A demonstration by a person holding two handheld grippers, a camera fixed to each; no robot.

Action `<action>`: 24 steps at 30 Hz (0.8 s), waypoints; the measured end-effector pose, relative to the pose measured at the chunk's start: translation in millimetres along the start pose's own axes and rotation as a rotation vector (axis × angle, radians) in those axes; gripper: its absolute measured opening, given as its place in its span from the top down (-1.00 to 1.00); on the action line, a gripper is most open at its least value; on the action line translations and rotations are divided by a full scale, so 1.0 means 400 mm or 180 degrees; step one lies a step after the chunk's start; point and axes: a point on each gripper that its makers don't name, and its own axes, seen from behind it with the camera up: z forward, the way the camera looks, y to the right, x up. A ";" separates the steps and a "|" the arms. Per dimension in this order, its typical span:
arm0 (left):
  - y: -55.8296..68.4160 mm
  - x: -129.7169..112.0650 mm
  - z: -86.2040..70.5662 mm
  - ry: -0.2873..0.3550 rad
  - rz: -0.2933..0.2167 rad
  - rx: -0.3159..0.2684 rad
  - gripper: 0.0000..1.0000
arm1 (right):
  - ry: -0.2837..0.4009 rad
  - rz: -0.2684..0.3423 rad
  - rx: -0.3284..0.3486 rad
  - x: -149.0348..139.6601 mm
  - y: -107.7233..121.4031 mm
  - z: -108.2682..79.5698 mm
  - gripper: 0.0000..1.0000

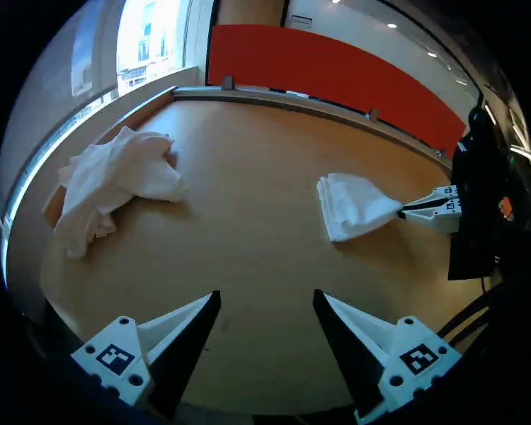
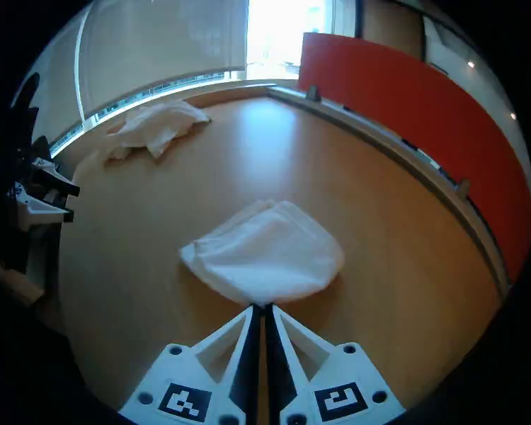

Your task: Fold towel

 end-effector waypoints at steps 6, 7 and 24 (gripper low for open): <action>0.006 0.033 -0.008 0.0078 0.0035 -0.0038 -0.94 | 0.0224 -0.0098 -0.0076 0.110 0.026 -0.038 0.92; 0.007 0.039 -0.010 0.0091 0.0042 -0.0044 -0.94 | 0.0253 -0.0118 -0.0089 0.126 0.030 -0.045 0.92; 0.032 0.123 -0.018 0.0251 0.0156 -0.0179 -0.94 | 0.0561 -0.0209 -0.0289 0.280 0.092 -0.170 0.92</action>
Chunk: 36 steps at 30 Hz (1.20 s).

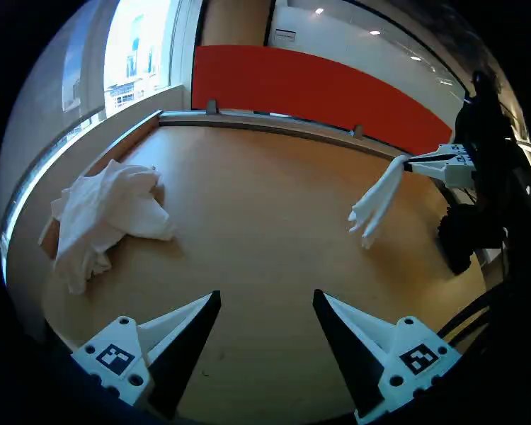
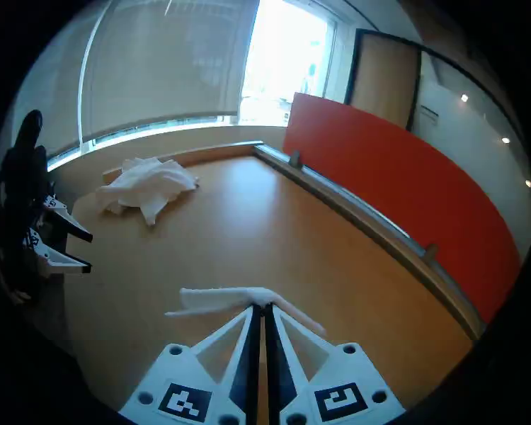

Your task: Fold towel

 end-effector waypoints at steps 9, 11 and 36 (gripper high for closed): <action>0.018 0.013 0.012 0.0000 0.0049 -0.0074 -0.94 | -0.0006 0.0015 -0.0121 0.001 0.061 -0.051 0.92; 0.020 0.014 0.015 -0.0006 0.0054 -0.0084 -0.94 | -0.0007 0.0012 -0.0147 0.002 0.079 -0.064 0.92; 0.022 0.030 0.022 -0.0032 0.0083 -0.0055 -0.94 | 0.0017 0.0174 -0.0538 -0.033 0.367 -0.304 0.93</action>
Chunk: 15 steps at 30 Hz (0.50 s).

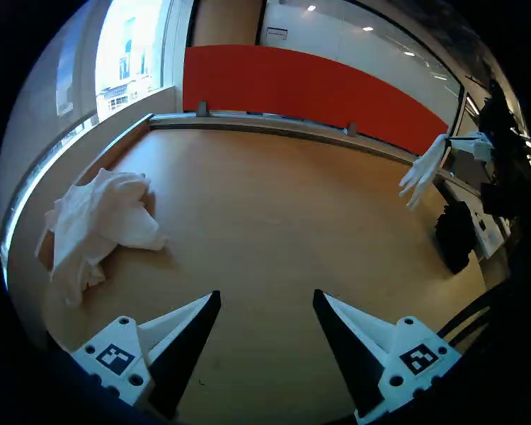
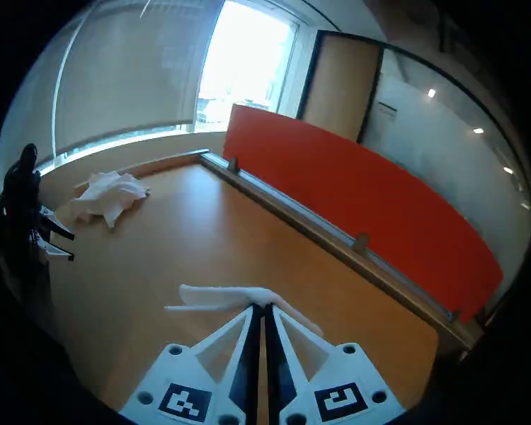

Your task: Fold towel

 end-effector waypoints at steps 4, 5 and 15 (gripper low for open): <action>0.002 0.004 0.003 -0.0004 0.0008 0.0011 -0.94 | -0.0037 -0.0001 -0.0079 -0.018 0.054 -0.035 0.92; 0.003 0.005 0.004 -0.0006 0.0013 0.0015 -0.94 | -0.0045 0.0001 -0.0097 -0.023 0.067 -0.043 0.92; 0.016 0.017 0.013 -0.0025 0.0061 0.0039 -0.94 | -0.0102 0.0094 -0.0285 -0.072 0.195 -0.108 0.92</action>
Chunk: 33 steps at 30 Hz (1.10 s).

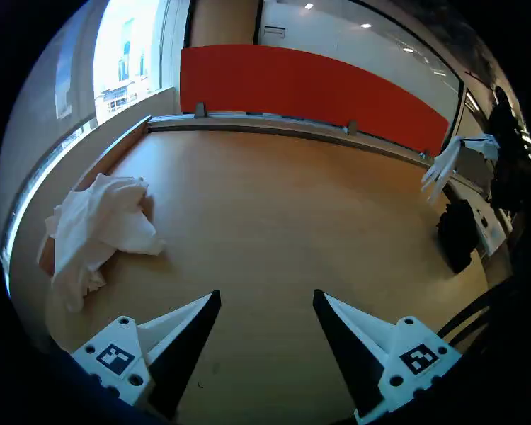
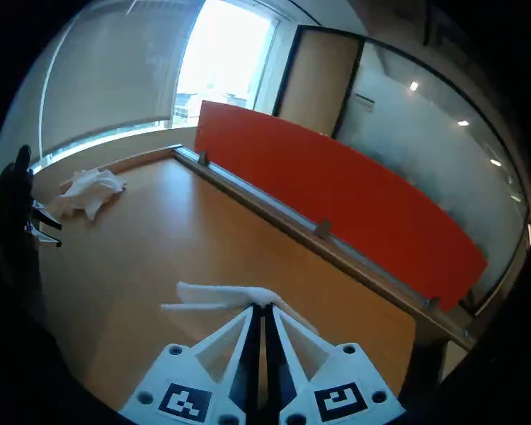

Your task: Fold towel

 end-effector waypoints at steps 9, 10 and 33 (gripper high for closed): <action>0.006 0.011 0.009 -0.0023 0.0025 0.0042 -0.94 | -0.0056 0.0057 -0.0163 -0.044 0.113 -0.045 0.93; 0.008 0.011 0.010 -0.0025 0.0024 0.0044 -0.94 | -0.0062 0.0066 -0.0179 -0.049 0.124 -0.049 0.93; 0.061 0.019 0.022 -0.0073 0.0098 0.0057 -0.94 | -0.0219 0.0205 -0.0412 -0.175 0.284 -0.123 0.92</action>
